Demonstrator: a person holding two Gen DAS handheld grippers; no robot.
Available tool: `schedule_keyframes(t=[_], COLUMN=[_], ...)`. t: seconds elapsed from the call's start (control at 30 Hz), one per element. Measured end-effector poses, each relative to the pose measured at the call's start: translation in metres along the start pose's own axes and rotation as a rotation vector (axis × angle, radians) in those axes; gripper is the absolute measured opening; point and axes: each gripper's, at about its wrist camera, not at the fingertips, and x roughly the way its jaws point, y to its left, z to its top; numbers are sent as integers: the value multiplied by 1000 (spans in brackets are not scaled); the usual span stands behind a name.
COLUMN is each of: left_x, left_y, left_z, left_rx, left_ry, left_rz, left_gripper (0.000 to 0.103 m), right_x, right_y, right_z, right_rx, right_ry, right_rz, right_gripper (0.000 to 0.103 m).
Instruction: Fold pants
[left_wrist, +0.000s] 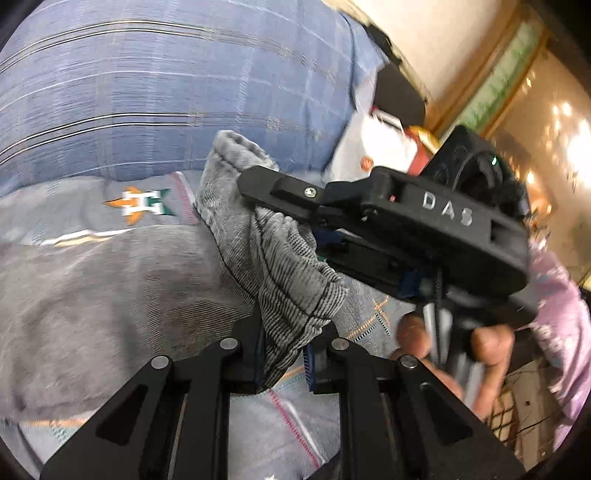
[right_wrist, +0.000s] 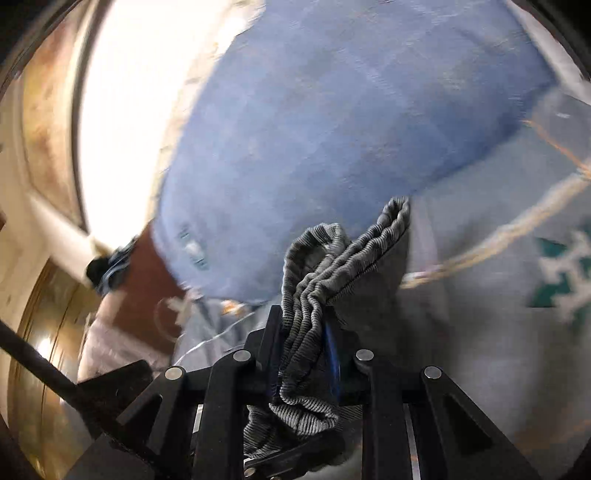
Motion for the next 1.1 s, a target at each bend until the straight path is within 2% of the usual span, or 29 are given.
schedule_keyframes(t=[0.13, 0.23, 0.27, 0.3, 0.37, 0.4, 0.43, 0.5, 0.53, 0.57, 0.6, 0.63, 0.67, 0.7, 0.77, 0.83, 0.9, 0.97, 1.03, 1.07, 1.1], left_x=[-25, -30, -28, -22, -8, -3, -2, -6, -11, -16, -21, -23, -24, -23, -12, -8, -10, -15, -13, -15, -15], left_y=[45, 93, 104, 115, 134, 146, 156, 163, 162, 160, 155, 152, 149, 150, 151, 153, 157, 159, 158, 158, 160], left_z=[-12, -29, -35, -41, -50, -56, -60, -62, -61, -58, -54, -51, -46, -41, -37, -42, -45, -52, -55, -56, -57], left_rx=[-129, -297, -347, -393, -449, -505, -560, -607, -612, -607, -589, -577, -563, -553, -548, -563, -575, -594, -595, -606, -623], left_ry=[-34, -41, -32, 0, 88, 103, 102, 102, 95, 82, 63, 53, 40, 37, 77, 96, 75, 50, 61, 63, 66], left_rz=[13, 8, 11, 47, 128, 113, 86, 57, 41, 28, 11, 3, -6, -6, 36, 72, 86, 81, 73, 67, 59], left_gripper=[13, 13, 14, 14, 15, 16, 23, 33, 36, 38, 46, 59, 64, 66, 62, 25, 22, 20, 20, 20, 20], right_x=[55, 92, 104, 118, 143, 147, 143, 126, 113, 102, 89, 77, 74, 70, 66, 67, 81, 103, 156, 171, 195], right_y=[18, 21, 22, 22, 15, 10, 4, 1, 1, -1, -2, -2, -5, -10, -18, -14, 1, 24, 49, 51, 53], right_z=[-12, -26, -33, -41, -54, -56, -57, -51, -46, -44, -41, -39, -35, -33, -32, -31, -27, -28, -19, -18, -18], right_rx=[-30, -31, -44, -58, -60, -49, -17, 10, 19, 25, 25, 19, 16, 12, 22, 17, 18, -36, -152, -184, -229], right_ry=[85, 147, 172, 210, 304, 325, 312, 255, 214, 177, 131, 99, 86, 86, 84, 98, 146, 232, 382, 418, 463], right_rz=[40, 33, 19, -10, -124, -162, -166, -144, -145, -144, -156, -180, -208, -246, -290, -254, -189, -224, -358, -411, -499], right_gripper=[21, 21, 25, 28, 36, 36, 36, 37, 45, 57, 63, 68, 68, 68, 65, 64, 64, 65, 65, 63, 60])
